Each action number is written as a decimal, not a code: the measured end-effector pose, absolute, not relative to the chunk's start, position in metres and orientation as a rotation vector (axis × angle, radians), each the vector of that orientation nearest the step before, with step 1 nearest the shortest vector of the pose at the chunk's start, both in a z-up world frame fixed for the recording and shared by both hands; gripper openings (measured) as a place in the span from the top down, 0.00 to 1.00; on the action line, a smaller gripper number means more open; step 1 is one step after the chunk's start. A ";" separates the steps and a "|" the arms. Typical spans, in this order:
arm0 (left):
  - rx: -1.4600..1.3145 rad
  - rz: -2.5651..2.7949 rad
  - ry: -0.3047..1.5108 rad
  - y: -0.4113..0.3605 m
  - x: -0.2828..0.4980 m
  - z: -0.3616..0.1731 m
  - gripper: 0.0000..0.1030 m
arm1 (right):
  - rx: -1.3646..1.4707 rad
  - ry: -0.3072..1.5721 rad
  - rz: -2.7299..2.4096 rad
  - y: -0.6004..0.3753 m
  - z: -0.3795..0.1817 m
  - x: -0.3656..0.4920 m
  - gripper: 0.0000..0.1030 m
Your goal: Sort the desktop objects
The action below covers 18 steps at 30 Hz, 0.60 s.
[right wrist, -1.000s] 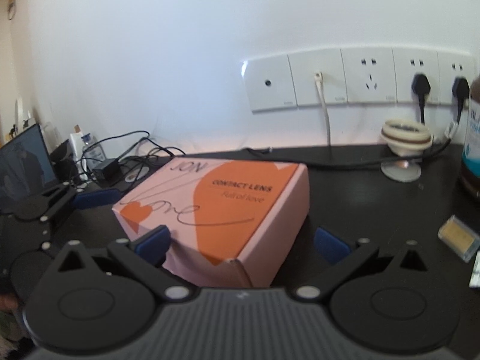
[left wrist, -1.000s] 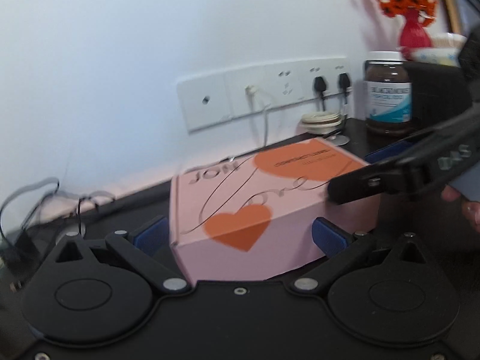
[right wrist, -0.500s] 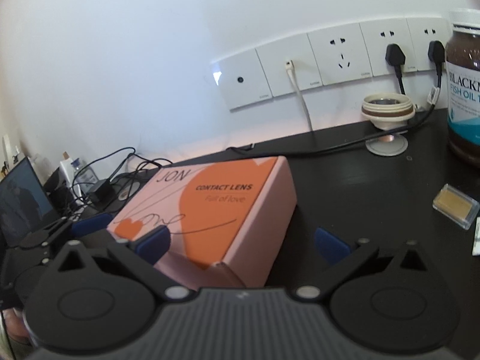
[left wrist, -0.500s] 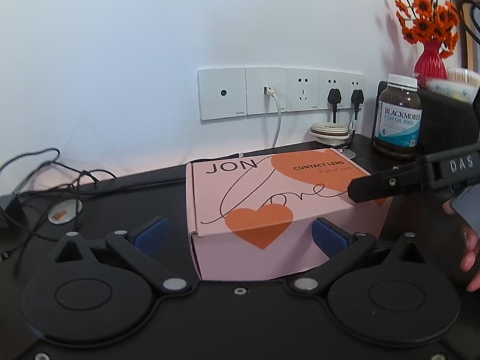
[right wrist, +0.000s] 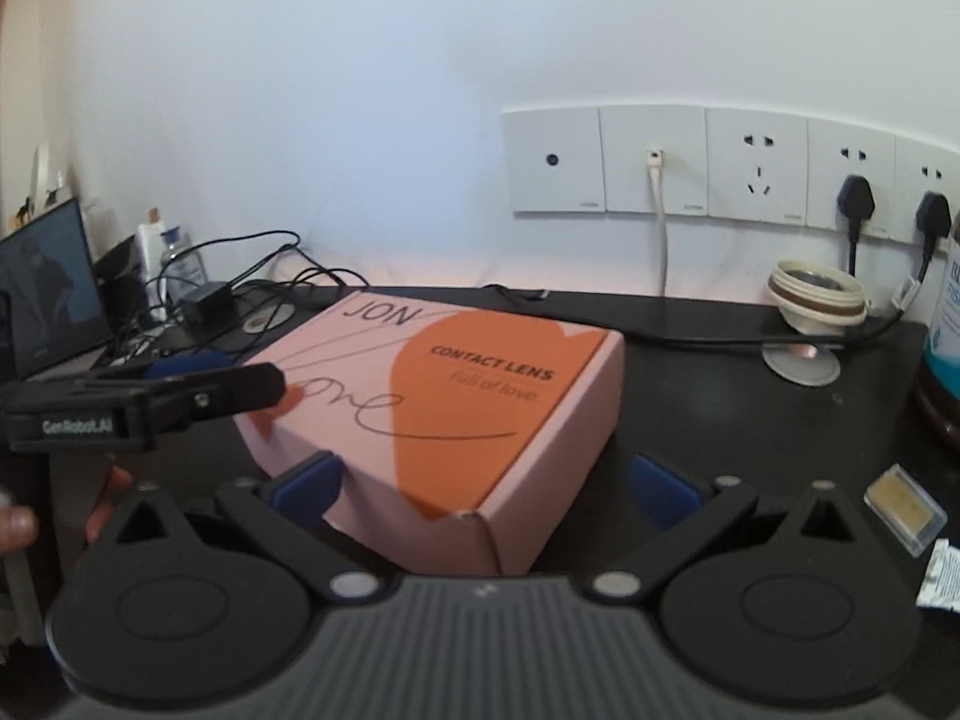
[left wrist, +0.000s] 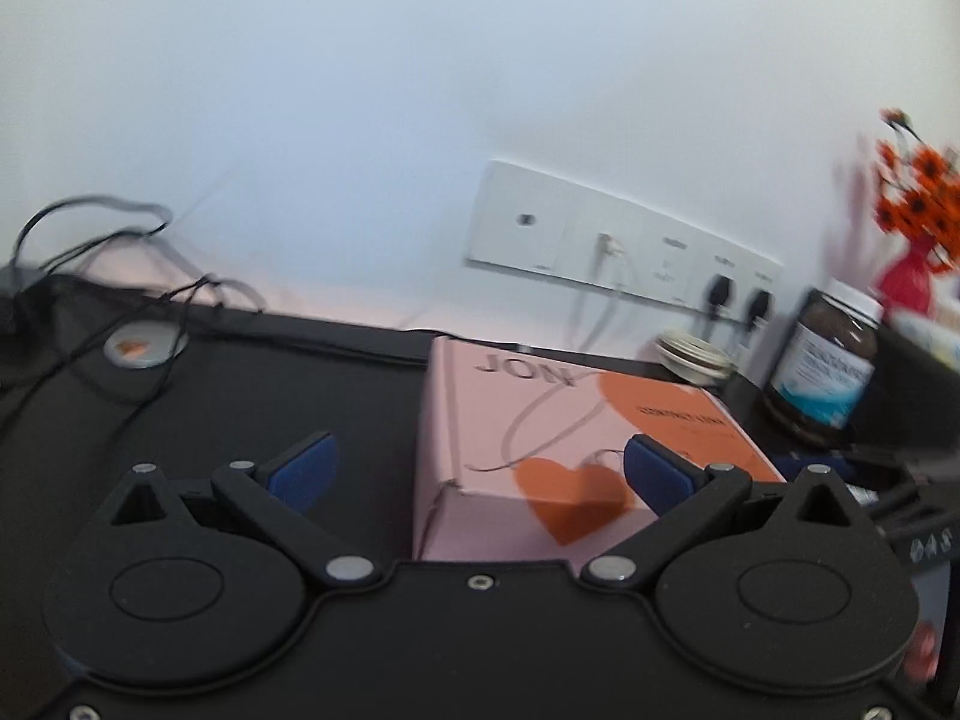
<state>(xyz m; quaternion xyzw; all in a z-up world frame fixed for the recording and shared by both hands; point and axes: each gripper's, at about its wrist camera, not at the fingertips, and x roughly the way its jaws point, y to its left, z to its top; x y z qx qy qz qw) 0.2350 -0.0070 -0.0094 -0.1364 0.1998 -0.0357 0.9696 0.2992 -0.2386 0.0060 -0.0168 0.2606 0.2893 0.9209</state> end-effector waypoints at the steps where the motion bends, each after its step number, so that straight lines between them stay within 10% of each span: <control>1: -0.279 -0.053 0.406 -0.007 0.234 -0.009 0.00 | -0.034 0.536 0.593 -0.238 0.006 0.299 0.01; 18: -0.005 -0.118 0.385 -0.020 0.226 -0.002 0.00 | -0.033 0.555 0.675 -0.237 0.007 0.304 0.01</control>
